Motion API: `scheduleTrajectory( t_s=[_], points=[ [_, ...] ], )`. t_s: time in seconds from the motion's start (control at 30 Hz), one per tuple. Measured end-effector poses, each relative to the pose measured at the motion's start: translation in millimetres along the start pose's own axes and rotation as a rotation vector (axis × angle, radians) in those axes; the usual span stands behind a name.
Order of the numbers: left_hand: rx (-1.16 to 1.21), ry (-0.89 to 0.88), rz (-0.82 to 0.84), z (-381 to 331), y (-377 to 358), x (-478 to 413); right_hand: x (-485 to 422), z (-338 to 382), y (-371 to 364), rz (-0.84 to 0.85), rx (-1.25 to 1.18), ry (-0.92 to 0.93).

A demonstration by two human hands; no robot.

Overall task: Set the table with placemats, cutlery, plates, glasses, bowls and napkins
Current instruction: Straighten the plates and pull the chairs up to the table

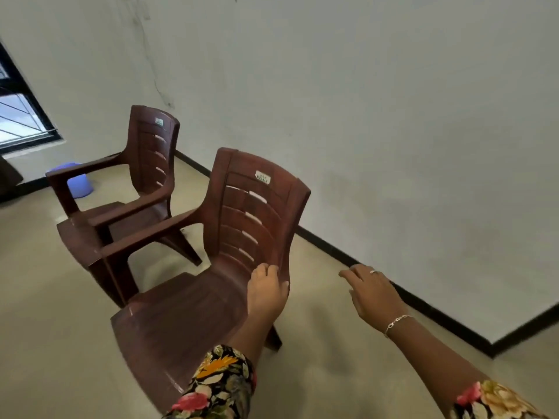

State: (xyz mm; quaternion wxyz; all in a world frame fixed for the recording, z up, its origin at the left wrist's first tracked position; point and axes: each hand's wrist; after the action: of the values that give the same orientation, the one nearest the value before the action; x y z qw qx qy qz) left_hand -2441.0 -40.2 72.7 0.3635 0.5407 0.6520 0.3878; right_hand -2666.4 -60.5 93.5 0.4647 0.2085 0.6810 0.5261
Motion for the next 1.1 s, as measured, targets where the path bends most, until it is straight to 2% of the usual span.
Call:
scheduleTrajectory(
  t_s=[0.3,0.43,0.53,0.73,0.83,1.0,1.1],
  points=[
    [0.149,0.151,-0.152,-46.3,0.4,-167.0,-142.6,-100.9,-61.2,0.002,-0.146,0.038],
    [0.413,0.411,-0.300,-70.4,2.9,-236.6,-204.1,-136.2,-95.7,0.024,-0.206,0.145],
    [0.508,0.522,-0.371,-86.6,8.8,-289.0,-250.5,-162.8,-113.2,0.062,-0.247,0.252],
    [0.450,0.743,-0.428,-108.9,25.8,-358.2,-337.5,-212.2,-134.2,0.167,-0.344,0.420],
    [0.416,0.836,-0.441,-109.3,30.1,-377.9,-377.3,-214.4,-144.7,0.271,-0.429,0.438],
    [0.483,0.882,-0.527,-96.9,32.4,-397.6,-444.1,-188.5,-171.6,0.333,-0.458,0.651],
    [0.455,0.945,-0.509,-86.2,28.1,-406.9,-482.2,-162.0,-190.7,0.355,-0.469,0.759]
  ],
)
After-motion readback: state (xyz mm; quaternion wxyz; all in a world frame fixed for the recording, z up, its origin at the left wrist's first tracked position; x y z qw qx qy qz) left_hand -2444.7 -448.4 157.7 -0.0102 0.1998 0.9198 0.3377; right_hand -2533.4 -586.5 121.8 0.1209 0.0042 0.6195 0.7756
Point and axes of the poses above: each hand's wrist, its own x-axis away from the middle knuckle, its own y-axis out of the back of the hand, z = x × y, and after that the axes turned 3 degrees about -y, right-handed
